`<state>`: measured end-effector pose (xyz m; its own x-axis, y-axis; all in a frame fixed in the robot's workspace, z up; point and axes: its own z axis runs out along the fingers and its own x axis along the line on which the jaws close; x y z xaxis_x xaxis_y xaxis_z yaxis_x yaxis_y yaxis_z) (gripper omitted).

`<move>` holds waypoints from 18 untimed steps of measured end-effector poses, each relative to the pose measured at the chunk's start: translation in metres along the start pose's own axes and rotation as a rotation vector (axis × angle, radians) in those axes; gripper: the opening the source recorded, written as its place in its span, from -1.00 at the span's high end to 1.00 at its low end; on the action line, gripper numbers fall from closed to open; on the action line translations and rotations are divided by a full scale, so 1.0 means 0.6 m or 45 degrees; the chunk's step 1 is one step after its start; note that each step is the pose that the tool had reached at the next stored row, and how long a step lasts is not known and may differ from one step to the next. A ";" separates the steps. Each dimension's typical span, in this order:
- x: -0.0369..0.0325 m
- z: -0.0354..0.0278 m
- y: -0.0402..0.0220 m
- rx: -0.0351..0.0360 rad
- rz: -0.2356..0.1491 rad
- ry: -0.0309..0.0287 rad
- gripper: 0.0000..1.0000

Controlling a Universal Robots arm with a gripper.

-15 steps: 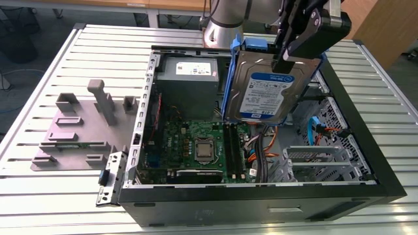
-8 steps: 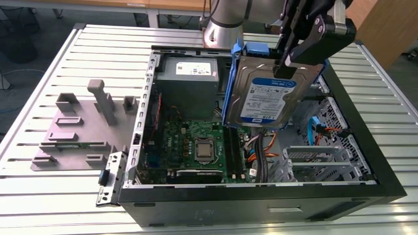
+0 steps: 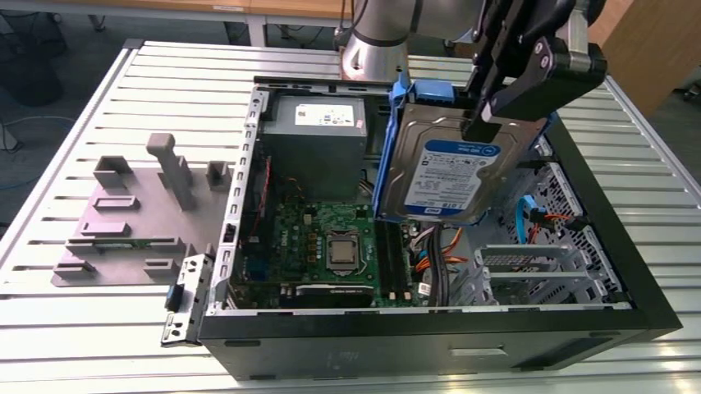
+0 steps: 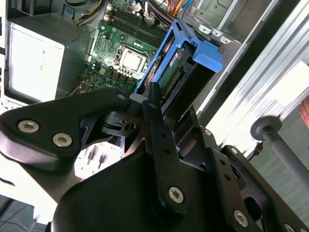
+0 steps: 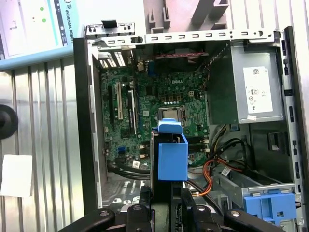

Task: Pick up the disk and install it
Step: 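Pick up the disk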

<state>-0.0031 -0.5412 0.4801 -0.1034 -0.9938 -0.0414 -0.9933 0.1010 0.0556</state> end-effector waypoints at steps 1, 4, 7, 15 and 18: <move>0.002 0.000 0.000 0.0000 0.000 -0.0001 0.30; 0.008 0.001 -0.001 0.0000 0.000 -0.0002 0.30; 0.013 0.001 -0.001 0.0000 0.000 0.0000 0.30; 0.027 0.003 -0.003 0.0000 0.000 0.0000 0.30; 0.030 0.004 -0.003 0.0000 0.000 -0.0004 0.30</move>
<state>-0.0032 -0.5592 0.4766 -0.1036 -0.9938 -0.0417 -0.9933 0.1012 0.0556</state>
